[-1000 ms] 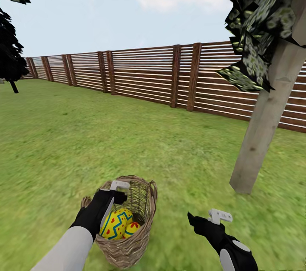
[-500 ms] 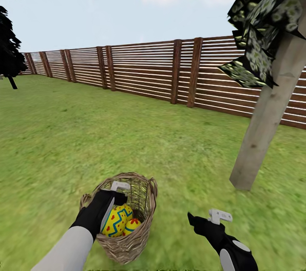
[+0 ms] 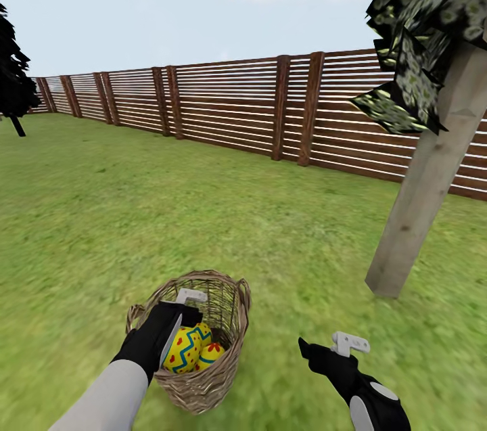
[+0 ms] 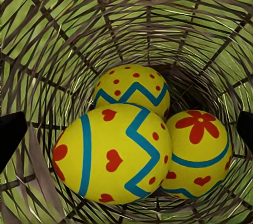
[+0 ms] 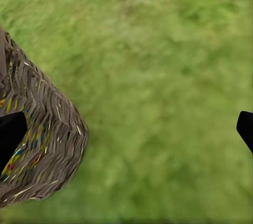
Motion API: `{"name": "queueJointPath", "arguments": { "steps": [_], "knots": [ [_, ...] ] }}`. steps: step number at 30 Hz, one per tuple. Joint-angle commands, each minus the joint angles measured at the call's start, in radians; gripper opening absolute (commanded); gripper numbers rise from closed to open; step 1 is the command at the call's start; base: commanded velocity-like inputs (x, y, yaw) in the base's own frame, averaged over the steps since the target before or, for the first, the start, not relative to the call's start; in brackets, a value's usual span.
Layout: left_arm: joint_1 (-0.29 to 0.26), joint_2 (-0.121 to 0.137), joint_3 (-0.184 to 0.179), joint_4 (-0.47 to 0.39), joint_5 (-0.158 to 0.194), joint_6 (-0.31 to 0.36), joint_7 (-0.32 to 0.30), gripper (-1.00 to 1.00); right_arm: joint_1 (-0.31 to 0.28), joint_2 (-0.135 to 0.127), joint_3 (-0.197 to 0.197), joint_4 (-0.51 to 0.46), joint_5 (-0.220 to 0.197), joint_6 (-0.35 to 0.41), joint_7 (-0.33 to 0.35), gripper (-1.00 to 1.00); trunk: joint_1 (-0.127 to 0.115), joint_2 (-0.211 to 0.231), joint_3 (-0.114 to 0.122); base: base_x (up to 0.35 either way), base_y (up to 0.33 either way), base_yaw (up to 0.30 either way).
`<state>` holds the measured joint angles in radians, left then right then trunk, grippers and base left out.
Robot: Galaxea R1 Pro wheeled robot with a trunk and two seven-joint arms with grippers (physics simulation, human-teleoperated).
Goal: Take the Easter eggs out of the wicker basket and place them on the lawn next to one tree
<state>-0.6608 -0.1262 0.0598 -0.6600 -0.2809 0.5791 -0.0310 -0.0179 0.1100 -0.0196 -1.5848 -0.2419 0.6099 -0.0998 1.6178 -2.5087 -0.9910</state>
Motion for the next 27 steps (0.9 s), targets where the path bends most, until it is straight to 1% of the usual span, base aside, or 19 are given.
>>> {"name": "queueJointPath", "arguments": {
  "steps": [1,12,17,22,26,27],
  "knots": [
    [0.0,-0.001,0.005,-0.001,-0.005,0.004,-0.003,1.0,-0.001,0.0,0.0,-0.001,-0.011,0.004,-0.008,1.0,0.0,0.0,-0.001,0.0,0.0,0.0],
    [0.0,0.001,0.005,-0.002,-0.006,0.004,-0.003,1.0,-0.001,0.0,0.0,-0.001,-0.011,0.004,-0.008,1.0,0.0,0.0,-0.001,0.0,0.0,0.0],
    [0.0,0.002,0.005,-0.003,-0.006,0.003,-0.004,1.0,-0.001,0.0,0.0,-0.001,-0.011,0.004,-0.008,1.0,0.002,-0.002,-0.02,0.0,0.0,0.0],
    [0.0,0.002,0.005,-0.003,-0.006,0.002,-0.005,1.0,0.0,0.0,0.0,-0.001,-0.011,-0.002,-0.007,1.0,0.002,-0.002,-0.02,0.0,0.0,0.0],
    [0.0,0.003,0.005,-0.002,-0.006,0.002,-0.005,1.0,0.002,0.0,-0.002,-0.001,-0.012,-0.007,0.03,1.0,0.002,-0.002,-0.02,0.0,0.0,0.0],
    [0.0,0.003,0.004,-0.003,-0.006,0.002,-0.005,1.0,0.002,-0.002,-0.012,-0.001,-0.012,-0.008,0.072,1.0,0.002,-0.002,-0.02,0.0,0.0,0.0]
  ]
}}
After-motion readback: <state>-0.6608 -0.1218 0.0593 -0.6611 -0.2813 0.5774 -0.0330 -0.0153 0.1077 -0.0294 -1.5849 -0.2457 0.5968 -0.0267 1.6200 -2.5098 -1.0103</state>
